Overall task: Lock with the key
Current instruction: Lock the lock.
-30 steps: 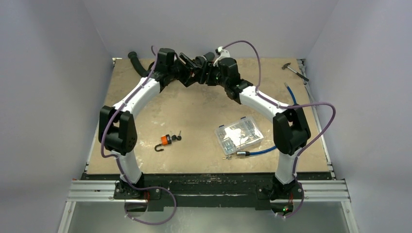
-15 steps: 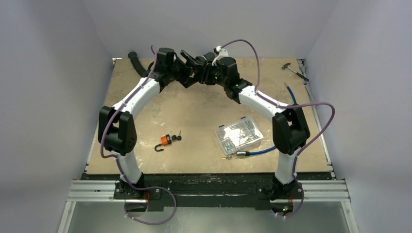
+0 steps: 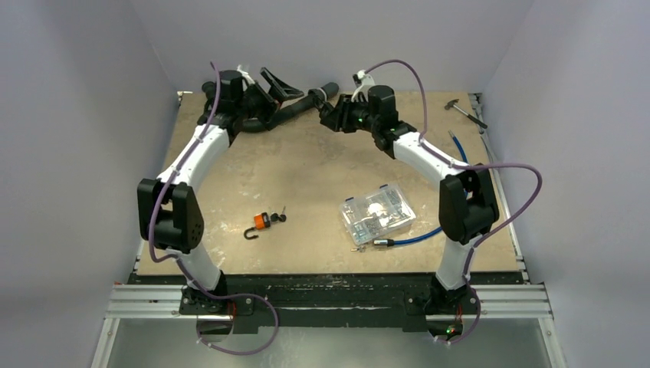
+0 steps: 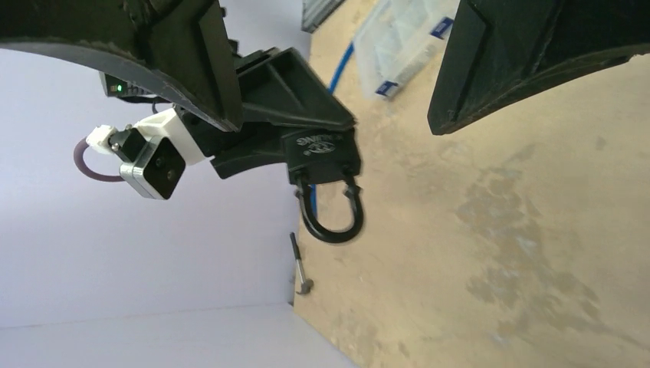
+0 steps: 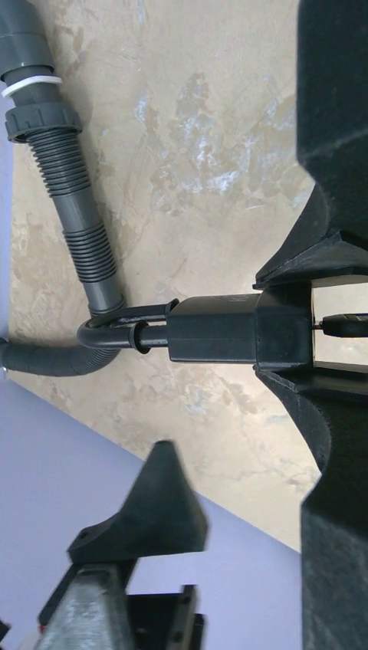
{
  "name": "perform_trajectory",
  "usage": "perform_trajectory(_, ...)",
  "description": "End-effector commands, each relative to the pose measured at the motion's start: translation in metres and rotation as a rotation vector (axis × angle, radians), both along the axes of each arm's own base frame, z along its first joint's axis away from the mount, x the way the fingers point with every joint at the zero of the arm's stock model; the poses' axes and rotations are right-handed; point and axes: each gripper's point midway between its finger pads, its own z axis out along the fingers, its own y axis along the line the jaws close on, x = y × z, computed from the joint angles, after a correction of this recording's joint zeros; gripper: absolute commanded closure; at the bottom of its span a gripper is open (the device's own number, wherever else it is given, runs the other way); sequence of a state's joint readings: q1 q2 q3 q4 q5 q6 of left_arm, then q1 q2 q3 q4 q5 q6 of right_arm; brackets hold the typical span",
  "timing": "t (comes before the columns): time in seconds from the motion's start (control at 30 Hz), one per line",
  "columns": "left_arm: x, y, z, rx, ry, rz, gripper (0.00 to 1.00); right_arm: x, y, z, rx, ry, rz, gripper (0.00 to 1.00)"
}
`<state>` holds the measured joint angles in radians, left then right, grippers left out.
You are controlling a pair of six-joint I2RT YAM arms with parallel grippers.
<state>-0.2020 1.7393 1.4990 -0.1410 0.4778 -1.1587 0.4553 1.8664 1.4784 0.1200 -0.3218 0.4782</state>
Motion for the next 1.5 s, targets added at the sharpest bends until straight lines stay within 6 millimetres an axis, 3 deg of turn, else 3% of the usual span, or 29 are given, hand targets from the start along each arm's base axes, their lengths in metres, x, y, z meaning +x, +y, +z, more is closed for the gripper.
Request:
perform_trajectory(0.0,-0.011,0.028,0.038,0.160,-0.267,-0.070,0.00,-0.027,-0.012,0.092,0.083,-0.250,0.168,1.00)
perform_trajectory(0.27,-0.038,0.039,0.073,0.606,-0.837,-0.360,0.00,-0.086,-0.021,0.097,0.010,-0.322,0.423,1.00)
perform_trajectory(0.37,-0.057,0.033,0.072,0.741,-1.034,-0.584,0.00,-0.108,-0.024,0.093,-0.025,-0.336,0.510,1.00)
perform_trajectory(0.5,-0.082,0.025,0.065,0.793,-1.155,-0.809,0.00,-0.130,-0.033,0.080,-0.116,-0.351,0.588,1.00)
perform_trajectory(0.7,-0.120,0.004,0.031,0.991,-1.271,-1.146,0.00,-0.153,-0.047,0.068,-0.191,-0.365,0.621,1.00)
perform_trajectory(0.87,-0.152,-0.014,0.013,0.997,-1.342,-1.301,0.00,-0.161,-0.054,0.060,-0.236,-0.377,0.638,1.00)
perform_trajectory(1.13,-0.165,-0.047,-0.009,0.941,-1.283,-1.432,0.15,-0.169,-0.056,0.051,-0.263,-0.370,0.666,1.00)
perform_trajectory(1.47,-0.159,-0.073,-0.025,0.962,-1.258,-1.447,0.31,-0.171,-0.050,0.050,-0.275,-0.377,0.689,1.00)
